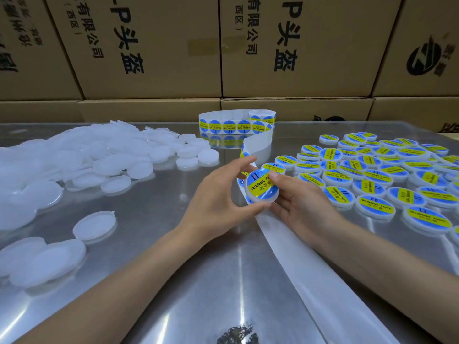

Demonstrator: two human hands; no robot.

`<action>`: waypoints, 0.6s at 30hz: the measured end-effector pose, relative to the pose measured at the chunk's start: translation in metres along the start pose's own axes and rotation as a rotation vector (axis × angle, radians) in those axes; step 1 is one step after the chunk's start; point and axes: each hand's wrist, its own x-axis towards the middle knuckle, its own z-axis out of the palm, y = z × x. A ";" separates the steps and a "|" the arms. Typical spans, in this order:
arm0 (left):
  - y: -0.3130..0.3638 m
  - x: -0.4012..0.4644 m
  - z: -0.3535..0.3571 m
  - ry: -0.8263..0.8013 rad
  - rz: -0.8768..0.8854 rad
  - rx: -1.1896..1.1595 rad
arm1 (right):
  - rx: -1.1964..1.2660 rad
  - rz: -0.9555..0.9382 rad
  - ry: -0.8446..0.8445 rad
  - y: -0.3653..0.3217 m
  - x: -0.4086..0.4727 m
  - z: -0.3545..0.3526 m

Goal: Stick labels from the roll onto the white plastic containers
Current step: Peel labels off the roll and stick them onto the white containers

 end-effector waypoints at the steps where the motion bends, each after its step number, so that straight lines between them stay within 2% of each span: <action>1: 0.000 0.000 0.000 0.001 0.000 -0.005 | -0.004 -0.004 -0.006 0.000 0.000 0.000; 18: -0.001 0.000 -0.002 0.035 -0.019 -0.039 | 0.009 -0.047 0.012 -0.001 -0.005 0.004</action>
